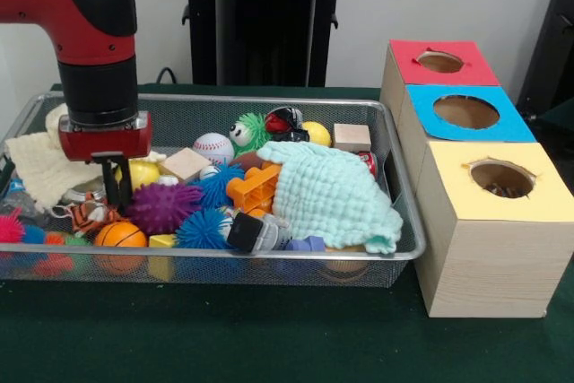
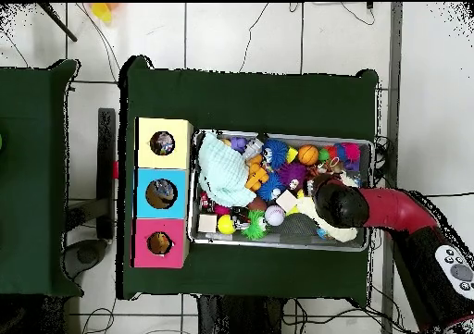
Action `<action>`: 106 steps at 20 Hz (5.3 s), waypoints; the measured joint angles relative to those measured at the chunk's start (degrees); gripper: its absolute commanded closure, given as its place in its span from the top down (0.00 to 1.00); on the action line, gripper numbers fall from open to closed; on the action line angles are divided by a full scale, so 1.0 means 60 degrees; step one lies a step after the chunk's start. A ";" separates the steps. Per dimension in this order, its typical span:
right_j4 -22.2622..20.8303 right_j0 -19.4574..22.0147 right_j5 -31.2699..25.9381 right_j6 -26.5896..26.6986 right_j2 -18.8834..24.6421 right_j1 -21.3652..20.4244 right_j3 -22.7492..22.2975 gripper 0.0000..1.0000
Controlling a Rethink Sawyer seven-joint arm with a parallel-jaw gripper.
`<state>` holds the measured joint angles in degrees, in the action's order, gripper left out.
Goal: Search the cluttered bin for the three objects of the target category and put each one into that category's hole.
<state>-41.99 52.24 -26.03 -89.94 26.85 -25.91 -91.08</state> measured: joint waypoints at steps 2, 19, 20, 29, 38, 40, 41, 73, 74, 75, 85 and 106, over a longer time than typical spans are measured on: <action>0.0001 0.0018 0.0000 0.0000 0.0001 -0.0021 -0.0035 0.00; -0.0018 0.0083 0.0000 0.0000 0.0001 0.0023 -0.0050 1.00; -0.0017 0.0095 -0.0001 0.0000 0.0008 0.0030 -0.0050 1.00; 0.0192 0.0480 -0.0264 0.0000 0.0281 -0.0025 -0.0036 1.00; 0.0413 0.0914 -0.1536 0.0000 0.0742 -0.0318 0.0079 1.00; 0.0402 0.0944 -0.1553 0.0000 0.0784 -0.0269 0.0160 1.00; 0.0397 0.0951 -0.1553 0.0000 0.0803 -0.0229 0.0210 1.00; -0.0384 0.1061 -0.1102 0.0000 0.1357 0.0817 0.0871 0.00; -0.0398 0.1080 -0.1064 0.0000 0.1364 0.0834 0.0871 0.00; -0.0413 0.1091 -0.1033 0.0000 0.1366 0.0844 0.0871 0.00; -0.0501 0.1107 -0.0739 0.0000 0.1364 0.0632 0.0781 0.00; 0.1251 0.1183 -0.1697 0.0000 0.1552 -0.0986 -0.0083 0.00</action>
<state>-34.48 59.34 -36.22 -89.94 36.16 -31.82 -91.58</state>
